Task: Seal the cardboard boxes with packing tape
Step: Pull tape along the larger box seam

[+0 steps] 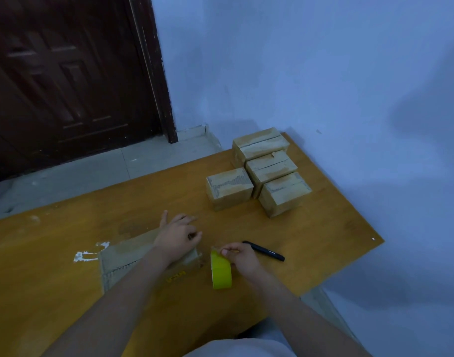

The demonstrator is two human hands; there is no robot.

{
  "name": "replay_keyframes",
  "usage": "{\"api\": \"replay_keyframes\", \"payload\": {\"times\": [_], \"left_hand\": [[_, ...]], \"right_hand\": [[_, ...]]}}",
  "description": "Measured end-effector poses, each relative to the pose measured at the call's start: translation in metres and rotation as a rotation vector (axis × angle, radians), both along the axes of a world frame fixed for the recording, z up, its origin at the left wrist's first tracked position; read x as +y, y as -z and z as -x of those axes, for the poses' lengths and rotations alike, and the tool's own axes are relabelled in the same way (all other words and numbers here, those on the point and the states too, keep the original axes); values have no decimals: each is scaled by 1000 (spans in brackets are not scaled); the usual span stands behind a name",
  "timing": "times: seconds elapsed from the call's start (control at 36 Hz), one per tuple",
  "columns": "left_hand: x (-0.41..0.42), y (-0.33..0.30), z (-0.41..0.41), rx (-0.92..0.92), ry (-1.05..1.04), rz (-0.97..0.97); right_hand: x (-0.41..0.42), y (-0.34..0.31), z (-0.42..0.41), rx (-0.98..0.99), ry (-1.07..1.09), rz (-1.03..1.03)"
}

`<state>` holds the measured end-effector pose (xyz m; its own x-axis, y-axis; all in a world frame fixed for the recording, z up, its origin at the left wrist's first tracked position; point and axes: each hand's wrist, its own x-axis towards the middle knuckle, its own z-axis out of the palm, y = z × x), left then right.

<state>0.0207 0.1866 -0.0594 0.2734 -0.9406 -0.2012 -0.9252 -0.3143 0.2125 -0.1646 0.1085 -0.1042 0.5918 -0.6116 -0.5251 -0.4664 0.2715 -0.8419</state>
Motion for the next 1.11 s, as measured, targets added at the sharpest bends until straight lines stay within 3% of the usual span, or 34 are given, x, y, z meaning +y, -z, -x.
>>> {"api": "replay_keyframes", "payload": {"times": [0.08, 0.19, 0.28, 0.42, 0.58, 0.94, 1.11], "left_hand": [[0, 3, -2, 0, 33, 54], [8, 15, -7, -37, 122, 433], [10, 8, -2, 33, 141, 557], [25, 15, 6, 77, 190, 552], [40, 27, 10, -70, 247, 427], [37, 19, 39, -75, -16, 437], [28, 14, 49, 153, -194, 326]], "right_hand": [[0, 0, 1, 2, 2, 3], [0, -1, 0, 15, -11, 8], [-1, 0, 0, 14, -6, -2], [-2, 3, -1, 30, -8, -9], [0, 1, 0, 16, -19, 23], [4, -2, 2, 40, -4, 5], [5, -3, 3, 50, -2, 11]]}}
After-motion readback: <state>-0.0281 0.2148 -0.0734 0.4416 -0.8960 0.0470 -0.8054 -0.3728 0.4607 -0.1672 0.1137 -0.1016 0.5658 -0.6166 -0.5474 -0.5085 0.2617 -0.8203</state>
